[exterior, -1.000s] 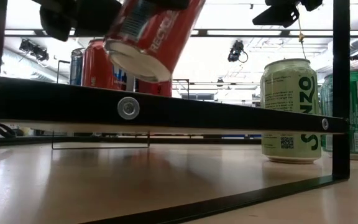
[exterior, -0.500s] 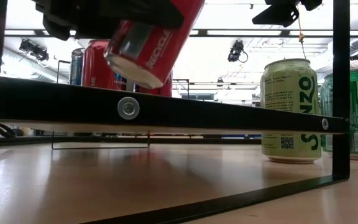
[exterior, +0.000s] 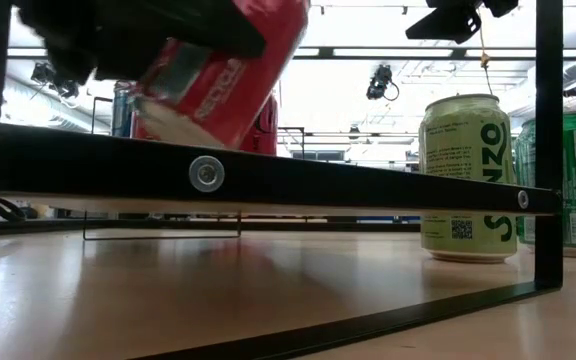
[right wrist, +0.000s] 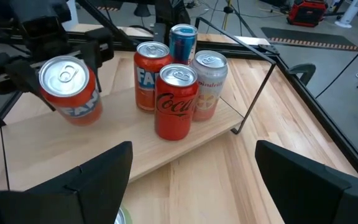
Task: Place canned beverage on shelf
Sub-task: Put the orange soda can on the shelf
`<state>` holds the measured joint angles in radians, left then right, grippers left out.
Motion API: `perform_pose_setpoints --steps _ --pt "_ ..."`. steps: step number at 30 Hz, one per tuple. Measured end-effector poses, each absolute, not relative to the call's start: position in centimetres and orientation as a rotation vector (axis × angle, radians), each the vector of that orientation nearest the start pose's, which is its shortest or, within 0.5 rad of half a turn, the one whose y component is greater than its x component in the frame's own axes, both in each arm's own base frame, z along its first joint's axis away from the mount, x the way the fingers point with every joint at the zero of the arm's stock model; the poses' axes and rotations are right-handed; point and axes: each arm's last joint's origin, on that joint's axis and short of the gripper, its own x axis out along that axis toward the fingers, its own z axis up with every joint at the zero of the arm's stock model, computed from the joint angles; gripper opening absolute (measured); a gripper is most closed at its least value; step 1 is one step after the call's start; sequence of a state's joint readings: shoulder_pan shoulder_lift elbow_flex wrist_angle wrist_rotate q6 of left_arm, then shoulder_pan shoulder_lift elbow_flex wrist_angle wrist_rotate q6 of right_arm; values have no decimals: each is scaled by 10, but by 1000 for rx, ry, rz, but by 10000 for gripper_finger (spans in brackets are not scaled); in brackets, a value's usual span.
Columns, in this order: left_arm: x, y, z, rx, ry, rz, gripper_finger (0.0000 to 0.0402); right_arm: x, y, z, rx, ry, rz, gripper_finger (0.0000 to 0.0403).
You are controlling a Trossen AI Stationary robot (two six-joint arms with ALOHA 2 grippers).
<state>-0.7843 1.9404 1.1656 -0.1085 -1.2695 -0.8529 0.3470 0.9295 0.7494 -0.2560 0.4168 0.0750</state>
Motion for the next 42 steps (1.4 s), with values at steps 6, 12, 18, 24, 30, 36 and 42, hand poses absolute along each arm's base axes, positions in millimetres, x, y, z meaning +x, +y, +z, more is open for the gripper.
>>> perform_pose_setpoints --steps 6,12,18,24,30,36,42 --pt "274 -256 157 -124 229 580 305 191 57 290 -83 403 -66 350" --pt "258 -259 152 -133 246 585 305 192 57 291 -94 401 -64 350" --pt "252 -258 151 -67 227 601 305 192 58 292 -101 384 -52 350" --pt "251 -256 151 -32 211 615 305 197 62 293 -80 363 23 350" --pt "249 -253 147 -15 199 624 305 224 75 286 -79 429 115 350" --pt "249 -252 145 -19 197 625 305 257 90 279 -147 508 201 350" --pt "248 -253 145 -19 196 624 305 286 103 282 -173 537 281 350"
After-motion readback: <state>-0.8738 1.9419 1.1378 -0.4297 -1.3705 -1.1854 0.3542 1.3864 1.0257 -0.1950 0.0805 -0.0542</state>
